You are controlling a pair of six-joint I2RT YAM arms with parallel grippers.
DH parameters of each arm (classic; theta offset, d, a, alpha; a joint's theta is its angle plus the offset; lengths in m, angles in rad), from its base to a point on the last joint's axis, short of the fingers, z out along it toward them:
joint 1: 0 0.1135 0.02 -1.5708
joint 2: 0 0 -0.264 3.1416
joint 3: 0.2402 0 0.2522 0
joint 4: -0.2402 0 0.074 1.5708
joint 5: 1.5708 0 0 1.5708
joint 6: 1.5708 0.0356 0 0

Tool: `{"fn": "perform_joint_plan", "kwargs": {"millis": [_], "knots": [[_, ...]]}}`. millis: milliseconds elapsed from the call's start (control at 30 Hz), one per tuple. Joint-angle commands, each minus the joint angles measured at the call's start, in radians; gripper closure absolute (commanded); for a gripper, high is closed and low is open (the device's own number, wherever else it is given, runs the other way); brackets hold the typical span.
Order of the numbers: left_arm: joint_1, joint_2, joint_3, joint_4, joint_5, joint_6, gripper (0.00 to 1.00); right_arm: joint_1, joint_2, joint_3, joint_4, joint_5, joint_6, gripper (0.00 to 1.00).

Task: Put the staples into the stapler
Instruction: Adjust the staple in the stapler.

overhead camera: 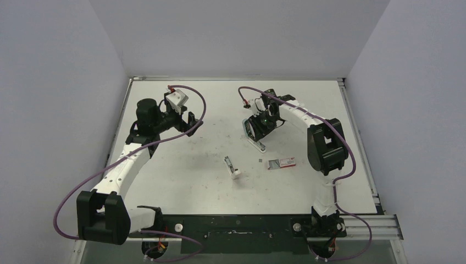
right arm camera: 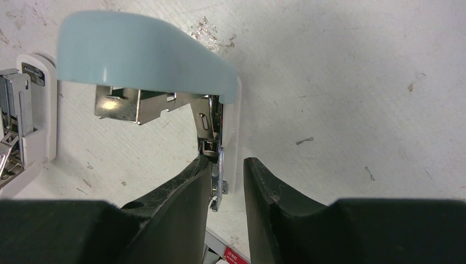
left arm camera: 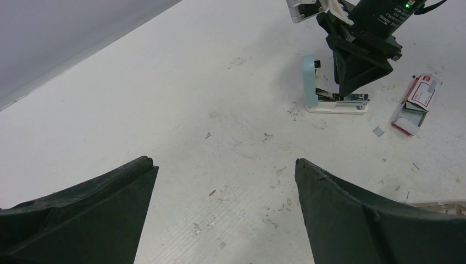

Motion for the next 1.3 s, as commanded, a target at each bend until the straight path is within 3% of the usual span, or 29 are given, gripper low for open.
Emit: {"fn": "perform_joint_plan", "kwargs": {"millis": [0, 700, 967, 1267], "knots": [[0.007, -0.020, 0.034, 0.012, 0.002, 0.010, 0.03, -0.001, -0.021, 0.017, 0.032, 0.002, 0.008, 0.71], [0.007, -0.019, 0.026, 0.018, 0.002, 0.010, 0.03, 0.018, -0.042, -0.041, 0.047, 0.029, -0.002, 0.70], [0.007, -0.013, 0.028, 0.024, 0.035, 0.037, 0.03, -0.024, -0.098, -0.039, 0.081, -0.072, 0.021, 0.70], [0.006, 0.057, 0.032, 0.080, 0.096, 0.058, 0.03, -0.075, -0.251, -0.171, 0.182, -0.157, -0.011, 0.63]]}}
